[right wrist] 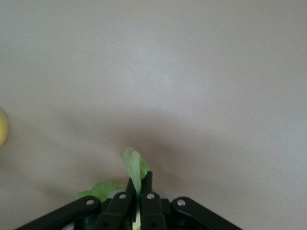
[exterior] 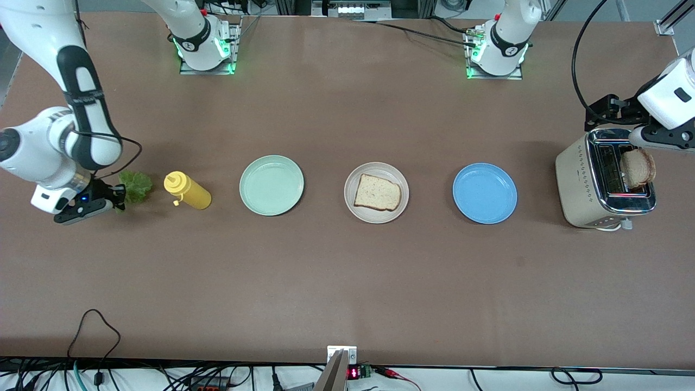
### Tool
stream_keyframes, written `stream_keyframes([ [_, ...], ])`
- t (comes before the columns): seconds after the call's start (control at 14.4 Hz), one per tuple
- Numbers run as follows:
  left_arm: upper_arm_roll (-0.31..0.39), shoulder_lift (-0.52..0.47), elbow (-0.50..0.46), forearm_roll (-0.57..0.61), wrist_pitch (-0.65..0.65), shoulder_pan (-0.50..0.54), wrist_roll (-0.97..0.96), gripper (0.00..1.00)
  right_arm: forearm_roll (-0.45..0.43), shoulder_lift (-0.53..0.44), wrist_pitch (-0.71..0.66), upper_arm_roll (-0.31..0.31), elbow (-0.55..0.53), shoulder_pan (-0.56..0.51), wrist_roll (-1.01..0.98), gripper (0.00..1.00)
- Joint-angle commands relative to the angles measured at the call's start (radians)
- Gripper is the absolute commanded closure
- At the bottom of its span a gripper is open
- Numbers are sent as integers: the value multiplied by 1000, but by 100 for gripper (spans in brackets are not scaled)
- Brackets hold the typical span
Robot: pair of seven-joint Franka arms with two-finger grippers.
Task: Make sandwich in beige plate with both arms
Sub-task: 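Lift the lettuce leaf and carry it toward the beige plate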
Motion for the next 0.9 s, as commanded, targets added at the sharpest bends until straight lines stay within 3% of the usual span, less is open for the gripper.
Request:
stream_keyframes([
  [0.0, 3, 9, 25, -6, -20, 2, -2, 0, -21, -52, -255, 2, 153, -12, -24, 100],
  [0.42, 3, 9, 25, -6, -20, 2, -2, 0, -114, -52, -691, 10, 516, 43, -26, 100],
  [0.62, 3, 9, 25, -6, -20, 2, -2, 0, -120, -54, -834, 11, 615, 109, -32, 100],
  [0.83, 3, 9, 25, -6, -20, 2, -2, 0, -125, -54, -871, 14, 643, 204, -95, 100],
])
